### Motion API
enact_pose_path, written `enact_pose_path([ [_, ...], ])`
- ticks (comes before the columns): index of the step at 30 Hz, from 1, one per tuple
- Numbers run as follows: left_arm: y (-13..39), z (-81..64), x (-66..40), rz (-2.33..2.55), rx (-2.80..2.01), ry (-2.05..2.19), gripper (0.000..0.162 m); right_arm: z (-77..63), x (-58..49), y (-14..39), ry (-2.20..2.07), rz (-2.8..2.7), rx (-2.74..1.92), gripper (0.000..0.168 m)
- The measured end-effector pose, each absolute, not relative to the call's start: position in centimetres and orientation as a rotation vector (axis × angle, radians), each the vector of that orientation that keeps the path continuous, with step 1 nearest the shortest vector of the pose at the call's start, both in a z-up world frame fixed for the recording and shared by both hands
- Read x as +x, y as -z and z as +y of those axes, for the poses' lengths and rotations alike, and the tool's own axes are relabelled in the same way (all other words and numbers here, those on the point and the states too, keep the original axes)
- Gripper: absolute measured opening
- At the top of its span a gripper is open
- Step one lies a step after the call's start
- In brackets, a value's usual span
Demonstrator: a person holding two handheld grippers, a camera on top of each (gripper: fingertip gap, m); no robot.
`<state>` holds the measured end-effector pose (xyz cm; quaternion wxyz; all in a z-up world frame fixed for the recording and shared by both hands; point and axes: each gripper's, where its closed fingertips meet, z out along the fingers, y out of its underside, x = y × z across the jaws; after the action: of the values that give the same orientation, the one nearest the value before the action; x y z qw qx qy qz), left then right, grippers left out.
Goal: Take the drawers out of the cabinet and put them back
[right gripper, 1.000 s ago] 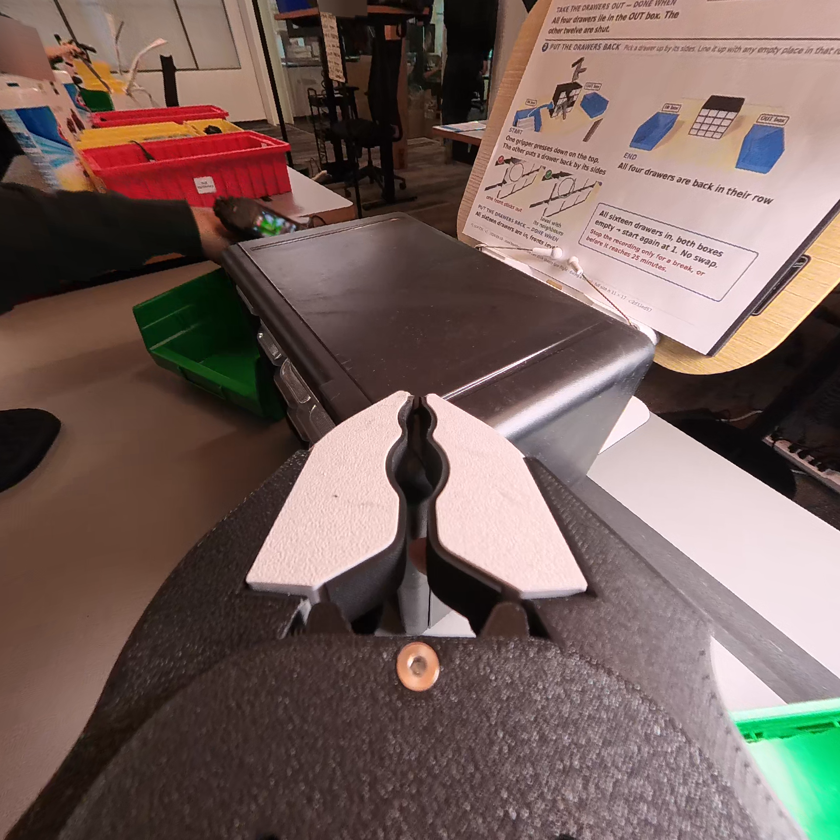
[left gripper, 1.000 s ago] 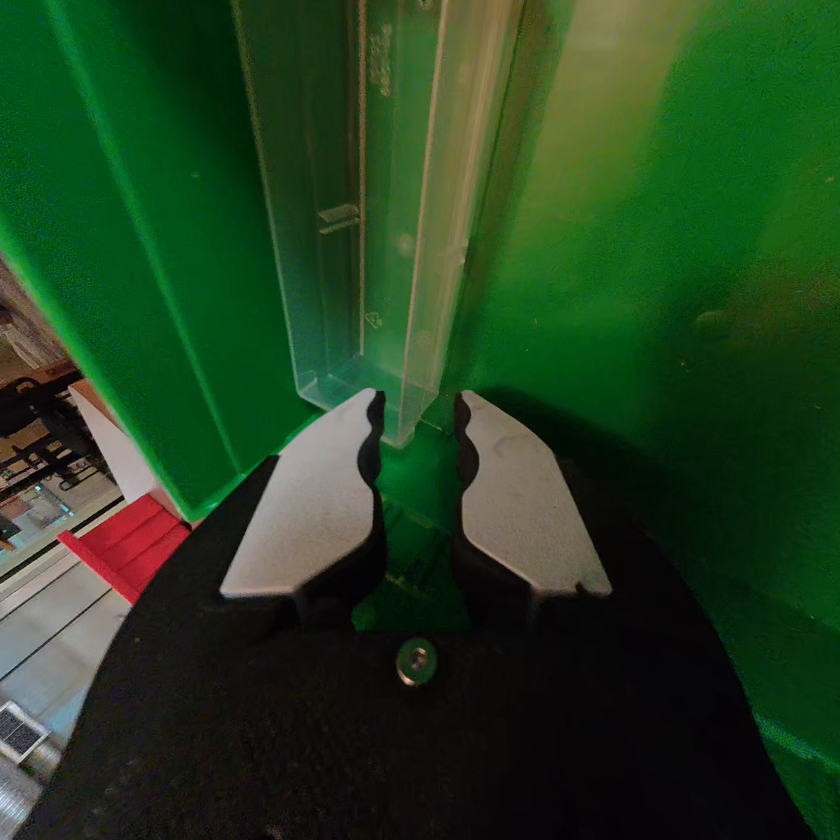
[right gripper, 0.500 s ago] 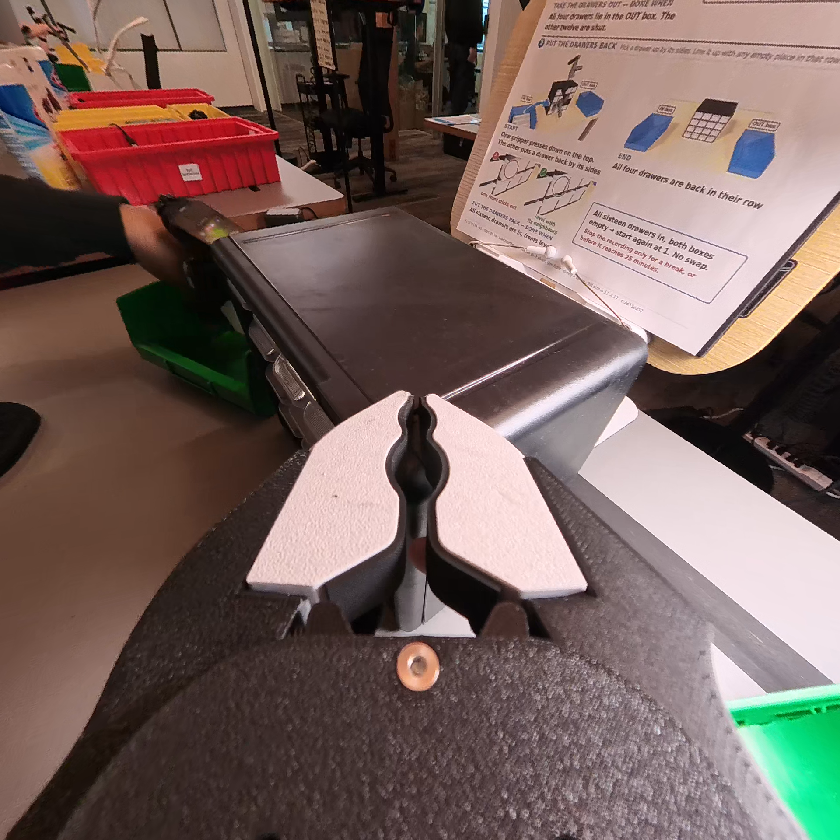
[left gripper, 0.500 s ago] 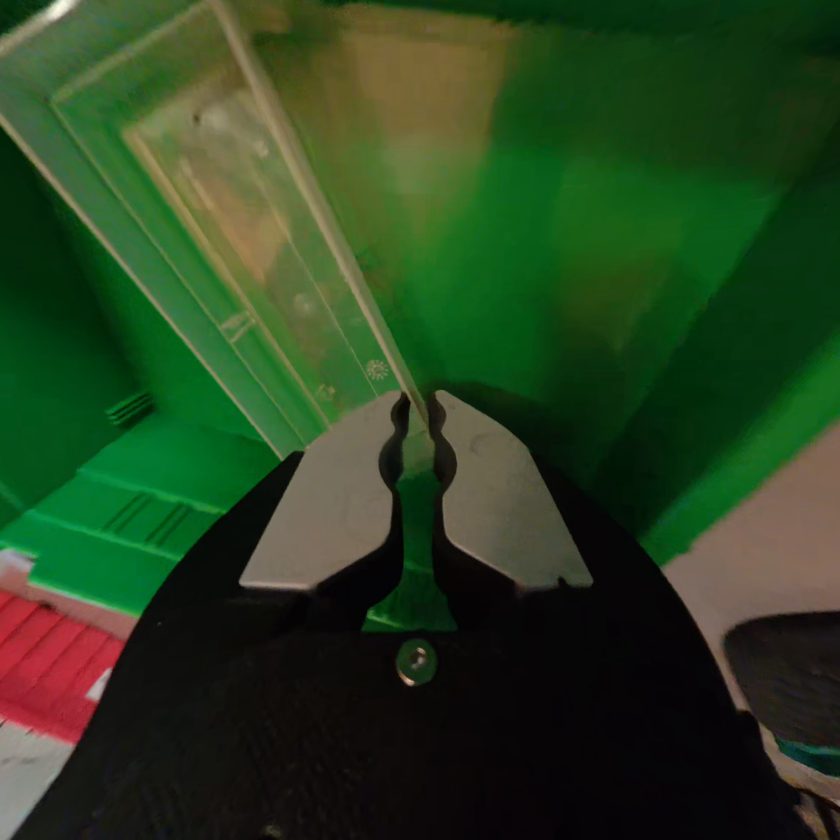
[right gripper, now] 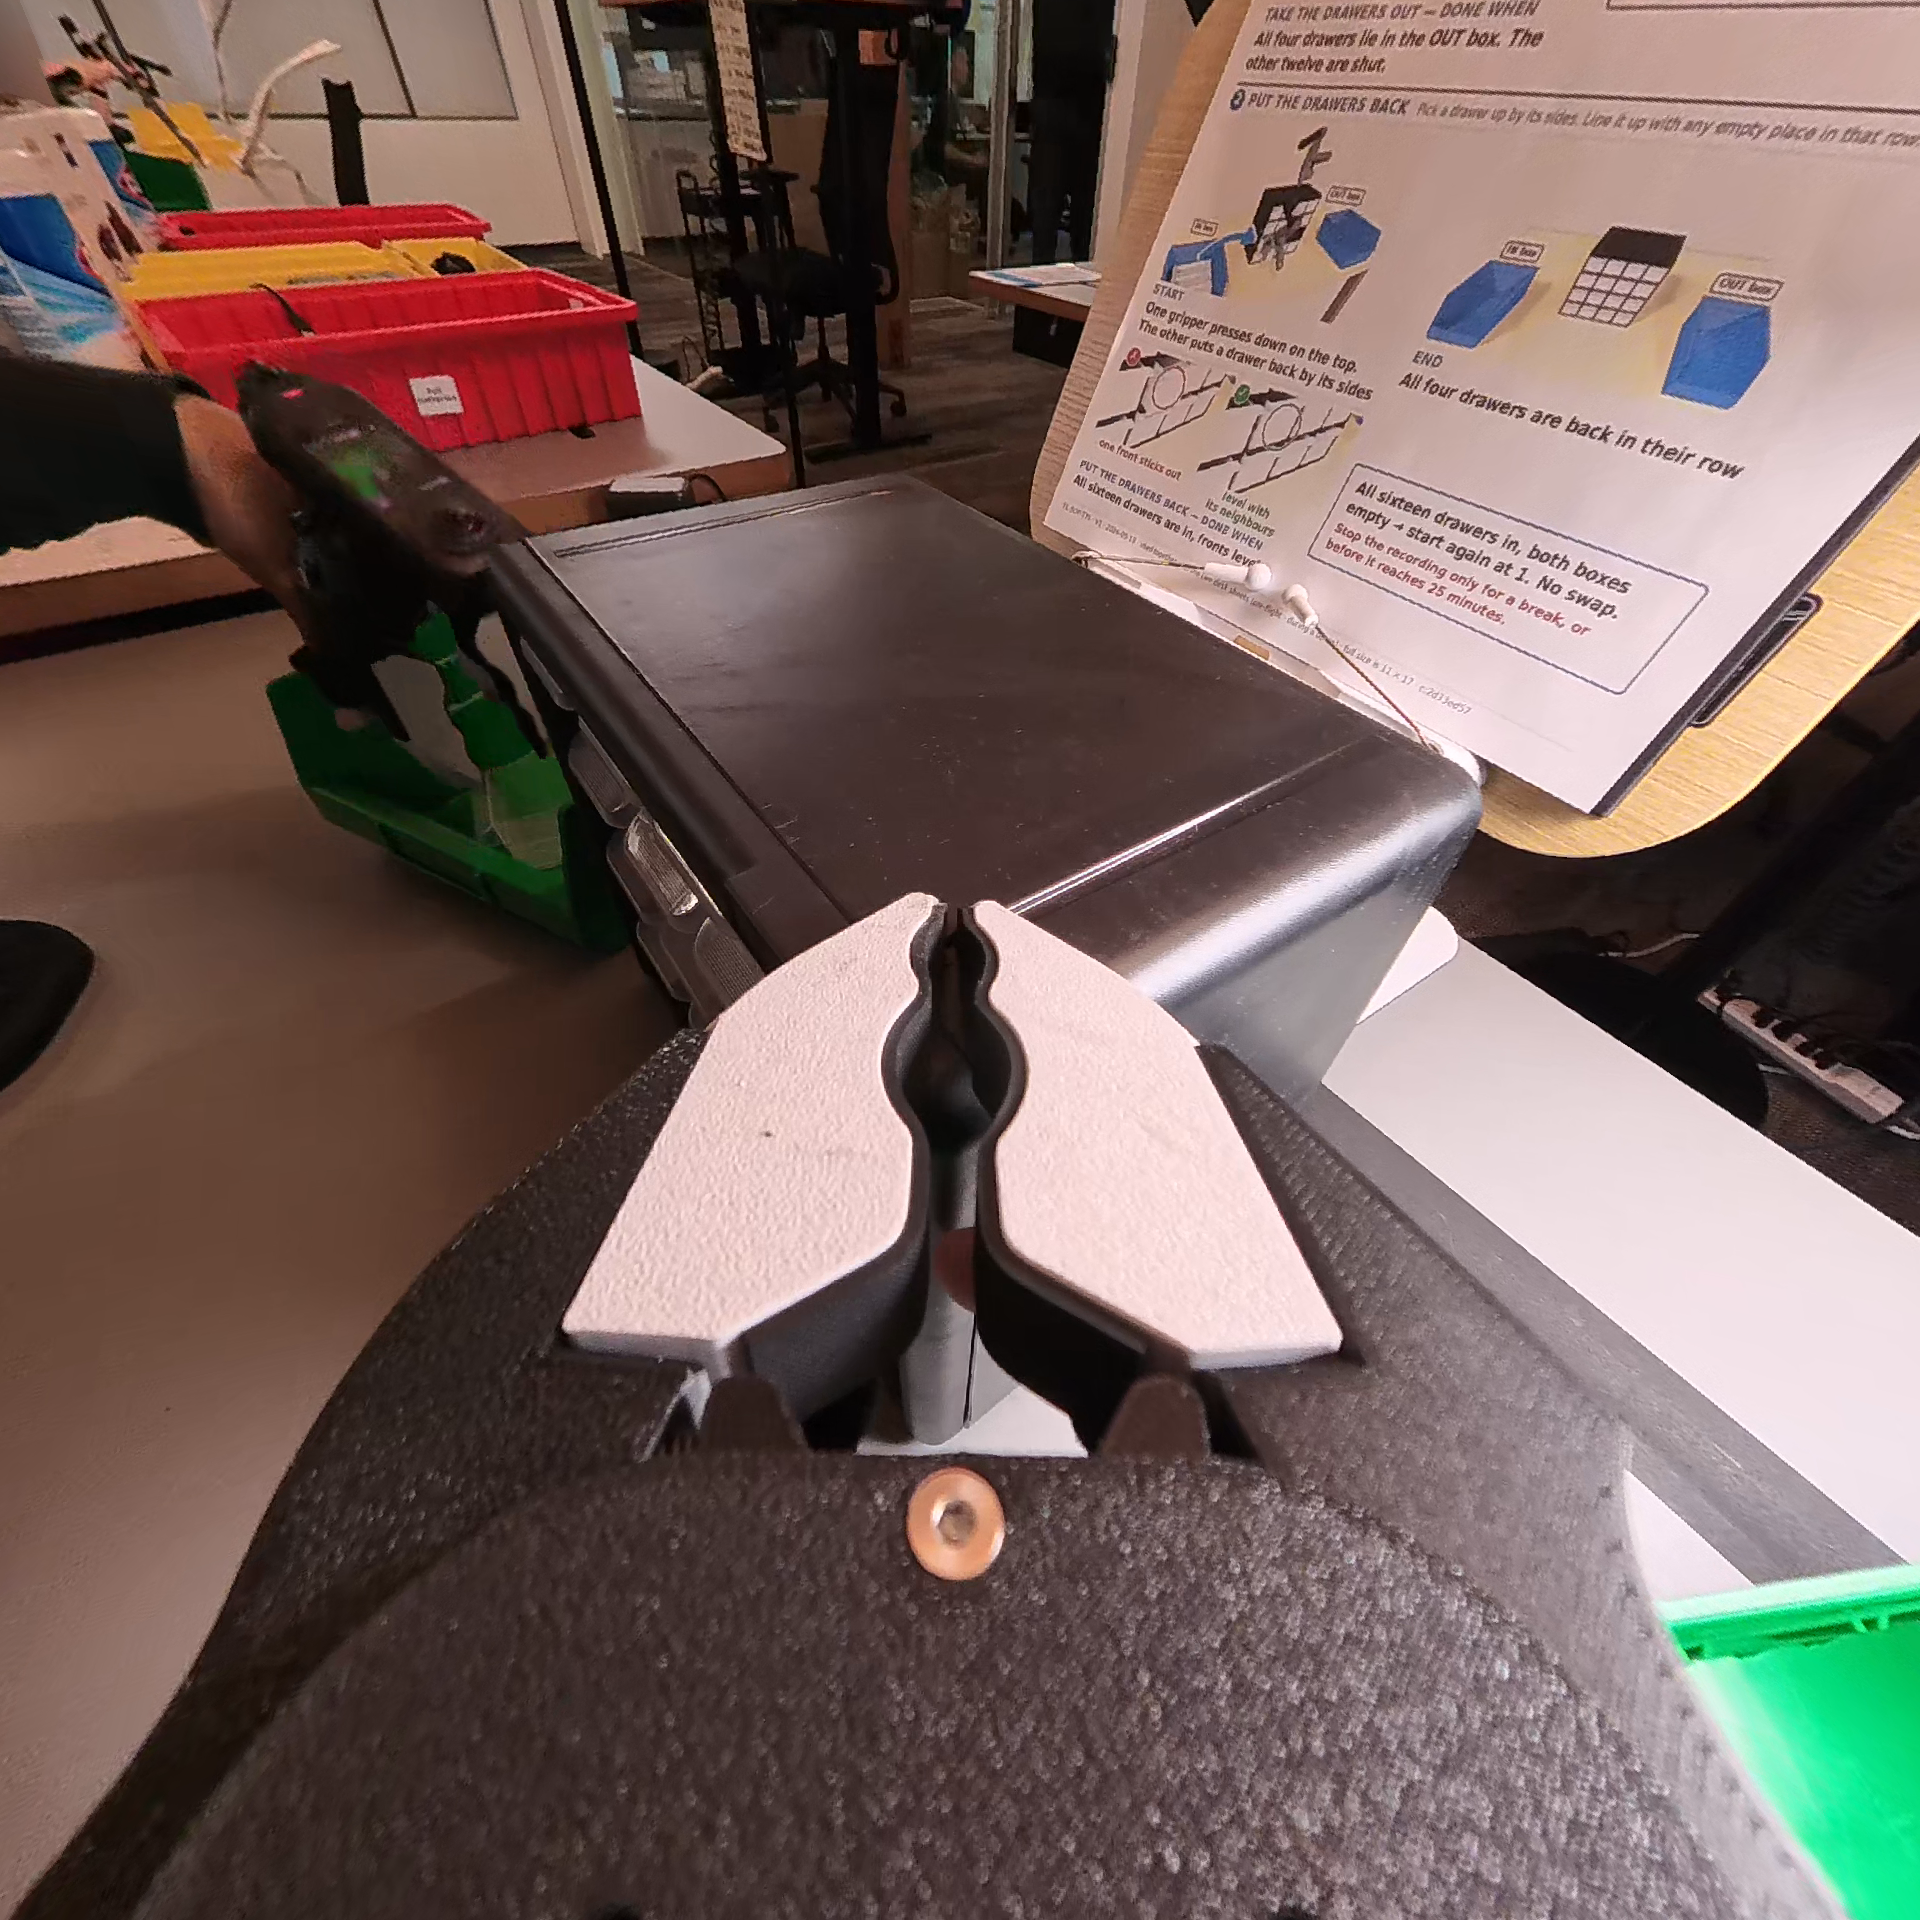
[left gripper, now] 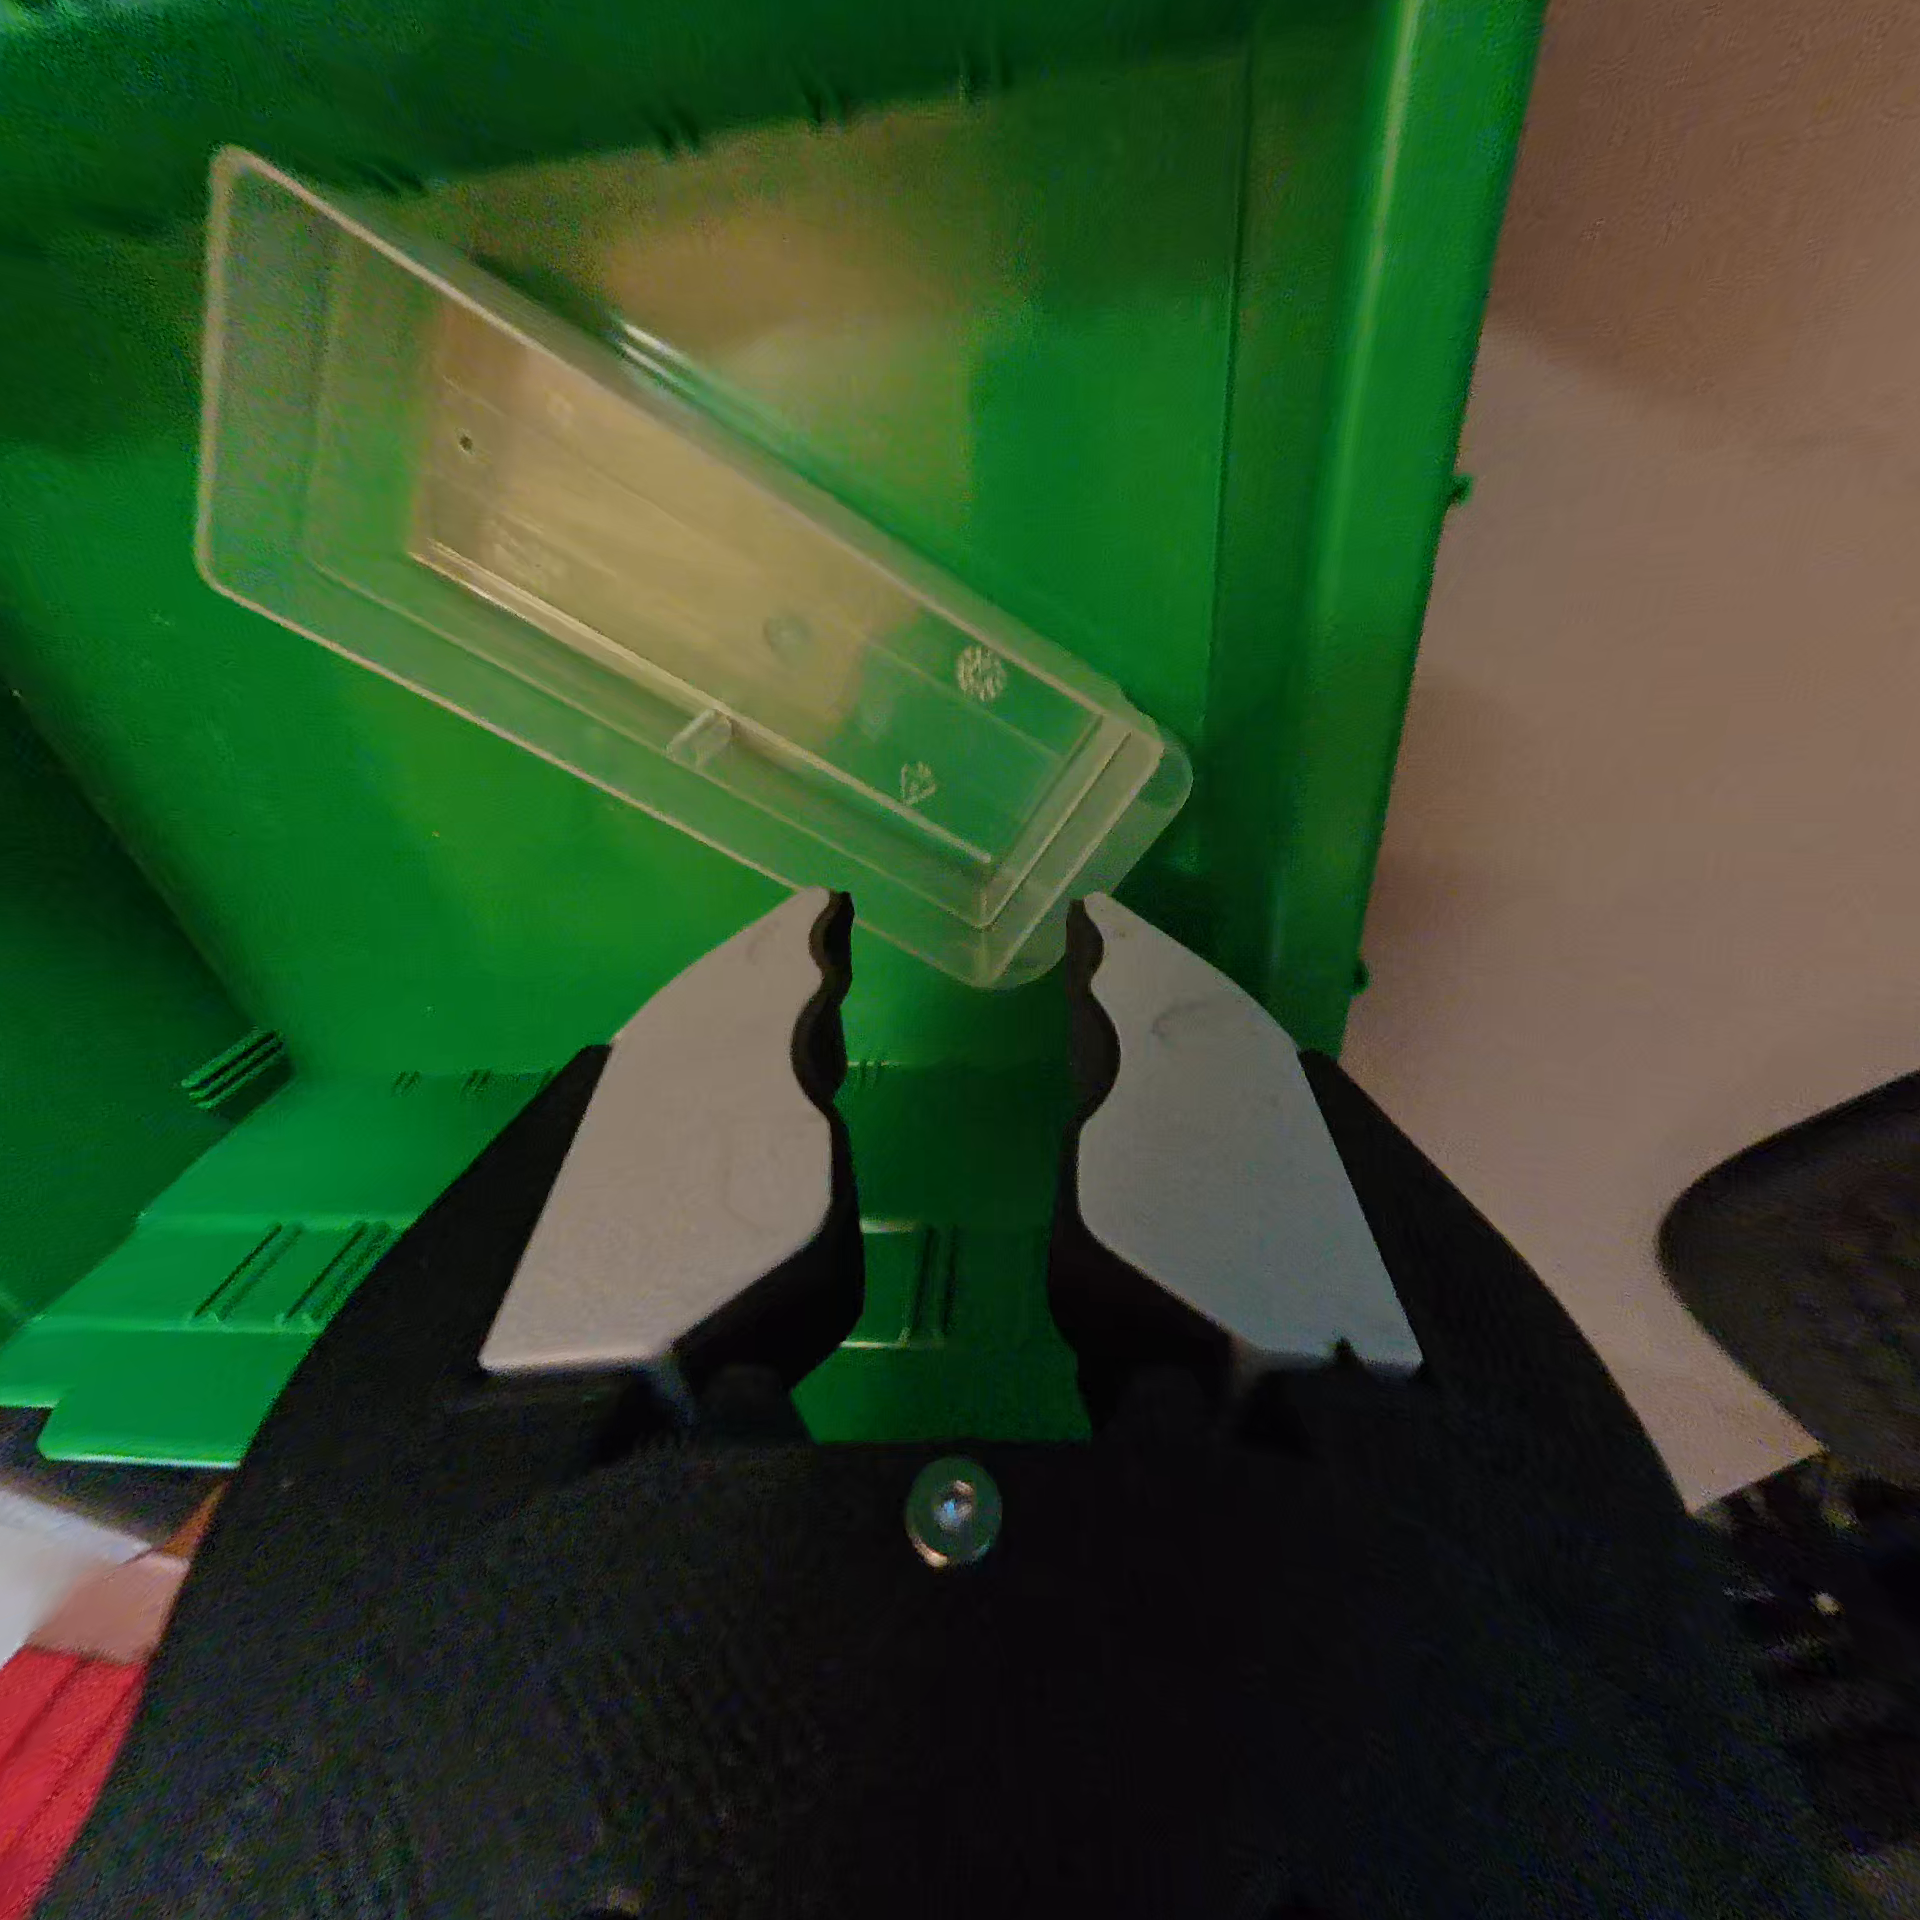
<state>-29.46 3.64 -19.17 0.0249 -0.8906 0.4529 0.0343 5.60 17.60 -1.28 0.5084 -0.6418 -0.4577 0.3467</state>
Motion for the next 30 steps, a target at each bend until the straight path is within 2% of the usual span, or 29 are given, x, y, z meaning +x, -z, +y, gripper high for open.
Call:
enact_pose_path([
  [1, 19.4, 3.4, -29.8, 1.436, -2.744, -0.131, 0.041, 17.6, 5.6, 1.3, -0.835, -1.103, -1.546, 0.001],
  [12, 20.2, 2.3, -28.5, 1.577, -2.685, -0.124, 0.036, 17.6, 5.6, 1.3, -0.831, -1.101, -1.547, 0.001],
  [14, 20.9, 2.4, -28.6, 1.604, -2.684, -0.172, 0.031, 17.6, 5.6, 1.3, -0.828, -1.101, -1.547, 0.001],
  [16, 21.2, 2.4, -28.5, 1.591, -2.699, -0.174, 0.019, 17.6, 5.6, 1.3, -0.822, -1.102, -1.547, 0.001],
  [18, 21.0, 2.8, -28.4, 1.559, -2.699, -0.197, 0.018, 17.6, 5.6, 1.3, -0.821, -1.103, -1.546, 0.001],
  [30, 14.8, 3.1, -27.0, 1.408, -2.551, -0.301, 0.016, 17.6, 5.6, 1.3, -0.814, -1.104, -1.546, 0.001],
])
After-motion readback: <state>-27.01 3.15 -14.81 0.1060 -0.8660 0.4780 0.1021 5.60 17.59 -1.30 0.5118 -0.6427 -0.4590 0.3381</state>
